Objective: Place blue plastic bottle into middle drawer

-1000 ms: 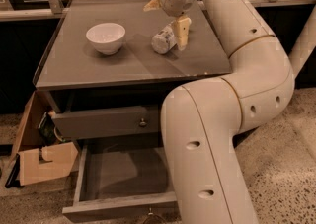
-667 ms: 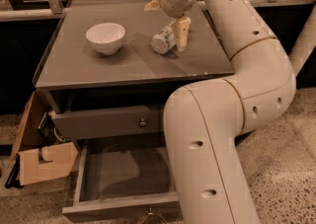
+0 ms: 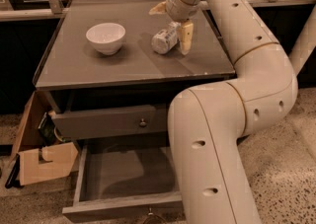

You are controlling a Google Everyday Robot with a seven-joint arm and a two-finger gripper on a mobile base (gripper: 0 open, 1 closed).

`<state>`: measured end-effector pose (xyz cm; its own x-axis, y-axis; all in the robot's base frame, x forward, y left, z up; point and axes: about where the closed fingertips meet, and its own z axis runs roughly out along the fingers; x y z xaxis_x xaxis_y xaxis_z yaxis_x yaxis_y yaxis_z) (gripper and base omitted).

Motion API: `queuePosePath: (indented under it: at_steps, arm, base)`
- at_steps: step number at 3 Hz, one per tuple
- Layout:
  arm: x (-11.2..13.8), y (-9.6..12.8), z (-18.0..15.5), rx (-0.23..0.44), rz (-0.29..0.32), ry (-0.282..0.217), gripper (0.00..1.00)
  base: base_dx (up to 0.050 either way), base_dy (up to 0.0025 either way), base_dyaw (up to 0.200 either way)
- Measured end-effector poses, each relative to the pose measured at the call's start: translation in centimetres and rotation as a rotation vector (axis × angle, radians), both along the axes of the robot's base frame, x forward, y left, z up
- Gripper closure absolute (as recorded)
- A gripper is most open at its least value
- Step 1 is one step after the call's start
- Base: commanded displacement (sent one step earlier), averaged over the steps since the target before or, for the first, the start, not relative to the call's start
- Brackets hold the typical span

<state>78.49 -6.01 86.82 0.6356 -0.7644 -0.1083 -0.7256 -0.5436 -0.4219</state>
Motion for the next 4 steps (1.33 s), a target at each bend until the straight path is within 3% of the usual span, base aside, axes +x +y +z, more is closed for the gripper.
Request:
queuePosePath:
  at_steps: [2,3,4]
  arm:
    - [0.07,-0.10,-1.11,-0.018,0.006,0.017,0.49]
    - [0.08,-0.10,-1.11,-0.018,0.006,0.017,0.80]
    - [0.10,-0.09,-1.12,-0.018,0.005,0.017,1.00]
  base:
    - [0.000,0.00000,0.000]
    - [0.000,0.00000,0.000]
    - [0.000,0.00000,0.000]
